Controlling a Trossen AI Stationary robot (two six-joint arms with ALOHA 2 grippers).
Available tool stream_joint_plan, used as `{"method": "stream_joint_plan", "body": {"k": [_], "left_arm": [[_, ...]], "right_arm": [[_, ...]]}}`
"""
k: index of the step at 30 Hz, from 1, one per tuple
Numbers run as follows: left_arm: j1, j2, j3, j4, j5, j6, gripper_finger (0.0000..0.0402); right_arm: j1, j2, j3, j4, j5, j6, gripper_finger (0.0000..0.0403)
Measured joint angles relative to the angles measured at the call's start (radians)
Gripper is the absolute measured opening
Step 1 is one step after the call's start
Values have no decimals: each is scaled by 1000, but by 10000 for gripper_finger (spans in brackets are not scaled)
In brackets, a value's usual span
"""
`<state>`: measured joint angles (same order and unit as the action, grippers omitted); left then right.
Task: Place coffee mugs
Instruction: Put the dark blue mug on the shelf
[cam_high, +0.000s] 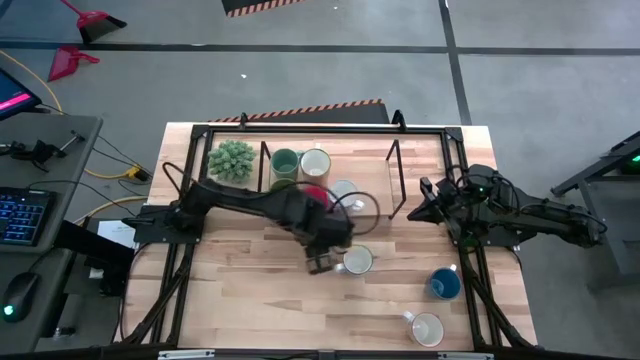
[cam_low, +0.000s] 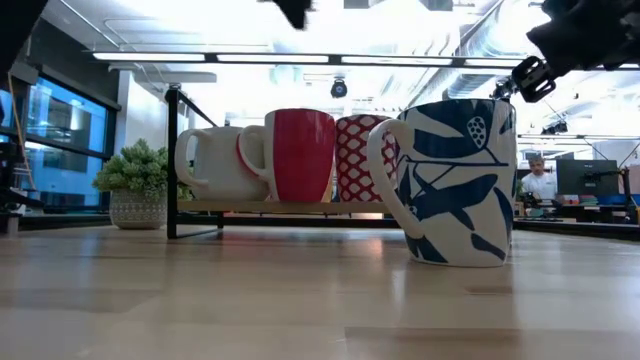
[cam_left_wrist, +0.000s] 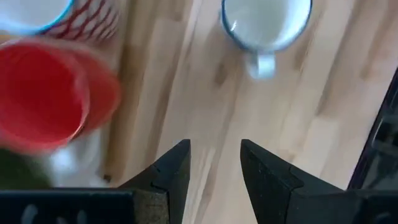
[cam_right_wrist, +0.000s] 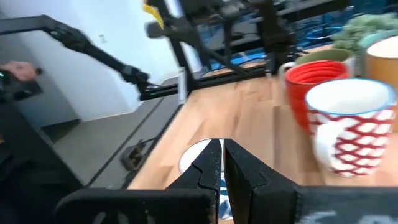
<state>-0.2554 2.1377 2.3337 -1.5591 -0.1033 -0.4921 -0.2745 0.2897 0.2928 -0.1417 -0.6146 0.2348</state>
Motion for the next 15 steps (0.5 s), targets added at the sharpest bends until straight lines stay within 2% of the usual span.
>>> {"method": "stream_joint_plan", "body": {"k": [3,6,10,15], "left_arm": [[-50,-57,0,-9,-29,69,129],[-117,-118,2,-12,-61,206,129],[-198,-238,-45,-5,-89,299,129],[-252,-461,-260,5,-86,242,129]], "right_arm": [[0,0,0,0,52,0,7],[0,0,0,5,56,-8,7],[0,10,0,50,56,64,7],[0,26,1,150,79,212,7]]}}
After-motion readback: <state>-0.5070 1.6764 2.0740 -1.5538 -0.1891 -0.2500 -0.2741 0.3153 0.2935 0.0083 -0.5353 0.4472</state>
